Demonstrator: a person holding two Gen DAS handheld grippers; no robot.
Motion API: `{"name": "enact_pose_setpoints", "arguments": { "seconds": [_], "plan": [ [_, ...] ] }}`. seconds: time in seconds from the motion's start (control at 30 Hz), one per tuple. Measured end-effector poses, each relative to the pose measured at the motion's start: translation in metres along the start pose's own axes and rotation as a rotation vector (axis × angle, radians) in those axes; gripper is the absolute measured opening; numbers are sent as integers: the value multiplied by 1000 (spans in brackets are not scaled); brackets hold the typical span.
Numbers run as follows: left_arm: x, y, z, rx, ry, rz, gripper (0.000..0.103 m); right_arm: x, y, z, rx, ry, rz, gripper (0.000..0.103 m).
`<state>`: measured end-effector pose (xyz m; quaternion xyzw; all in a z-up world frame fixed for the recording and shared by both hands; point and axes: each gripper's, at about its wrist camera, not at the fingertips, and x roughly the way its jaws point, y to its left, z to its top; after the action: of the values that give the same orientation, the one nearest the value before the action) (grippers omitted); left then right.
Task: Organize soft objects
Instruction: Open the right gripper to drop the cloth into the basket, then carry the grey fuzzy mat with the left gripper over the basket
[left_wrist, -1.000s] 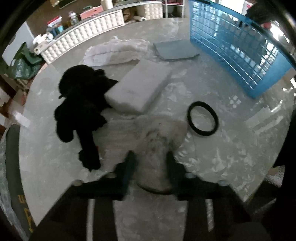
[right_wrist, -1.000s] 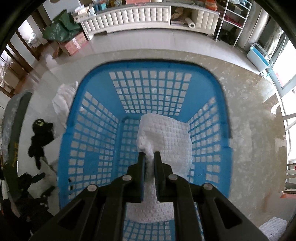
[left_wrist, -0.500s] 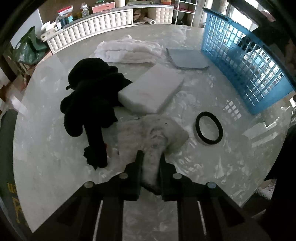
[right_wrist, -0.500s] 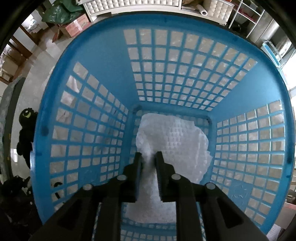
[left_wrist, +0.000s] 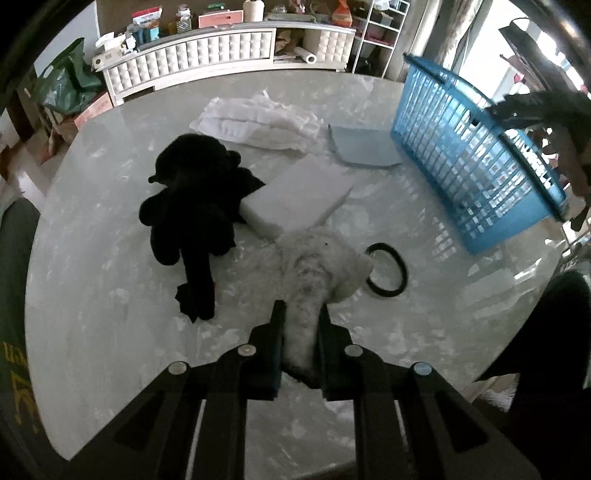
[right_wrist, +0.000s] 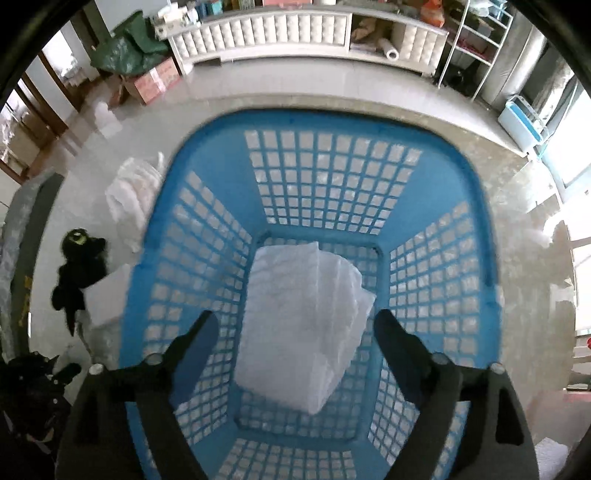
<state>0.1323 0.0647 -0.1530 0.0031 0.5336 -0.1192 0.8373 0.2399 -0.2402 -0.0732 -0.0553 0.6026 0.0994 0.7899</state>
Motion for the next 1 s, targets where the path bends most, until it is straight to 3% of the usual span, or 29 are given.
{"name": "enact_pose_setpoints", "arguments": {
  "seconds": [0.27,0.4,0.8,1.0],
  "plan": [
    [-37,-16,7,-1,-59,9,13,-54,2,-38,-6,-128,-51,93],
    [-62,-30,17,16,-104,14,13,-75,-9,-66,13,-182,-66,101],
    [-111,-90,52,126,-183,16,13,-91,-13,-102,71,-255,-57,102],
    [-115,-121,76,168,-199,-5,13,-92,-12,-113,123,-300,-82,102]
  ]
}}
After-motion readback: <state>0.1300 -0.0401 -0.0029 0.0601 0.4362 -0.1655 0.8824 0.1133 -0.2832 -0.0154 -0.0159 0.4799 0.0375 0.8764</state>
